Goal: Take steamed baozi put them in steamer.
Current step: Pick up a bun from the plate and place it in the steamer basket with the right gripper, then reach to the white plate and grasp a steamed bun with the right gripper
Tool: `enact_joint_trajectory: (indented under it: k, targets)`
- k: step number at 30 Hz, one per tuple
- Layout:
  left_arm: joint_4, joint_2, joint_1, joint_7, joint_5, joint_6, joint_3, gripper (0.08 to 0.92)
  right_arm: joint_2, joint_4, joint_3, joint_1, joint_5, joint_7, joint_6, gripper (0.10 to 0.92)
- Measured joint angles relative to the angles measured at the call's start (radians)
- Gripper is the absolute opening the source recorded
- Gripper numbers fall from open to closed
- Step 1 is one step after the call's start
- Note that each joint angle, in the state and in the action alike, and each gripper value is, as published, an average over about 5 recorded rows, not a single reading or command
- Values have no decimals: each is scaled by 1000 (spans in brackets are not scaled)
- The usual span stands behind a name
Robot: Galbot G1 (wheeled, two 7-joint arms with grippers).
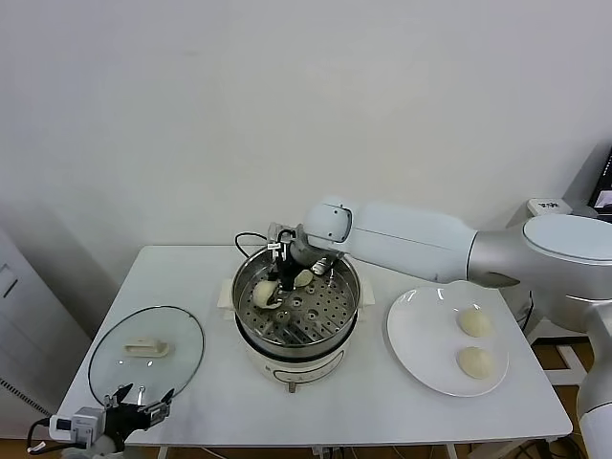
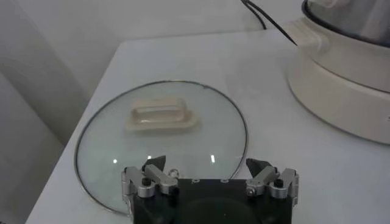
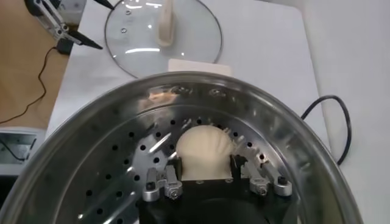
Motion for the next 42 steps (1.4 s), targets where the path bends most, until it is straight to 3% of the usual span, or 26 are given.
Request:
enact_joint_trajectory:
  k: [13,29,42]
  targets:
    - [-1,1,3,0,0,0,3,823,-39,0,4,50,-20,-65,14,802]
    - [-9,2,23,1,6,-4,-4,823,-355,-4,-59,255,-223,-471,256,823]
    - [-13,5,26,0,6,2,-11,823,-611,-10,69,95,-476,-609,431,823]
